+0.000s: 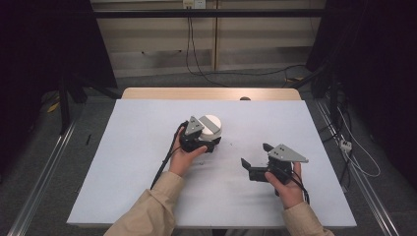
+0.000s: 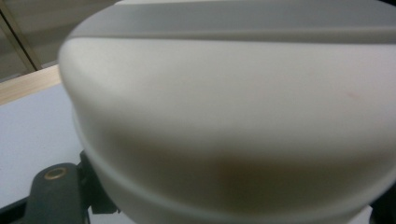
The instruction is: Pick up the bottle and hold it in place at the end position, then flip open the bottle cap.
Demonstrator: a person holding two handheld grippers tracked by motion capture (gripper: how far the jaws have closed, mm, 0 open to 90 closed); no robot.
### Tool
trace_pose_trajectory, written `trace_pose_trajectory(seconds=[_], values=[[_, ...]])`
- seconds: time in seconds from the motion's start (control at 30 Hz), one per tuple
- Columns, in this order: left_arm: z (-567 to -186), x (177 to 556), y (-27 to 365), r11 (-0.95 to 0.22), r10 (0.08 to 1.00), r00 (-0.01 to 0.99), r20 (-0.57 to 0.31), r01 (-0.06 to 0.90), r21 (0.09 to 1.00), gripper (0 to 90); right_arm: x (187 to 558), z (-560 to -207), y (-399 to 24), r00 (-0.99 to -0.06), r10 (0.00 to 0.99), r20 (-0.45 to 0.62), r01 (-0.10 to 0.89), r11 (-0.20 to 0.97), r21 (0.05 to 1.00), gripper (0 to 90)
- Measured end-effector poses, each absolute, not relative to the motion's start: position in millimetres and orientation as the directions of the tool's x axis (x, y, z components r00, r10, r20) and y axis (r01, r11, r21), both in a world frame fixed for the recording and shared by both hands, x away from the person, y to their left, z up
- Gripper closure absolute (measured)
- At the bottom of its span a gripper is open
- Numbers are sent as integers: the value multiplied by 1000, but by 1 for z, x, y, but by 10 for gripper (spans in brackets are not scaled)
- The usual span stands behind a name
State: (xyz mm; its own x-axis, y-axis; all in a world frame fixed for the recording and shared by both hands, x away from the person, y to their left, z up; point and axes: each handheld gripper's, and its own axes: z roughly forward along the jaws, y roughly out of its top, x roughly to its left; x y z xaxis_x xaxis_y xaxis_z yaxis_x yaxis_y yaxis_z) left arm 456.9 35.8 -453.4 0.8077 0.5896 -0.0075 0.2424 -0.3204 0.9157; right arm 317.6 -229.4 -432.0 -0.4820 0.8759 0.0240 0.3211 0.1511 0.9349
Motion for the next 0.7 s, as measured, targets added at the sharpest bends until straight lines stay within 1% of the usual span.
trace_pose_trajectory(seconds=[0.7], values=[[-454,457,36,-322,589,808,-12,248,914,186,340,-421,-210,-488,872,20,343,171,924,62]])
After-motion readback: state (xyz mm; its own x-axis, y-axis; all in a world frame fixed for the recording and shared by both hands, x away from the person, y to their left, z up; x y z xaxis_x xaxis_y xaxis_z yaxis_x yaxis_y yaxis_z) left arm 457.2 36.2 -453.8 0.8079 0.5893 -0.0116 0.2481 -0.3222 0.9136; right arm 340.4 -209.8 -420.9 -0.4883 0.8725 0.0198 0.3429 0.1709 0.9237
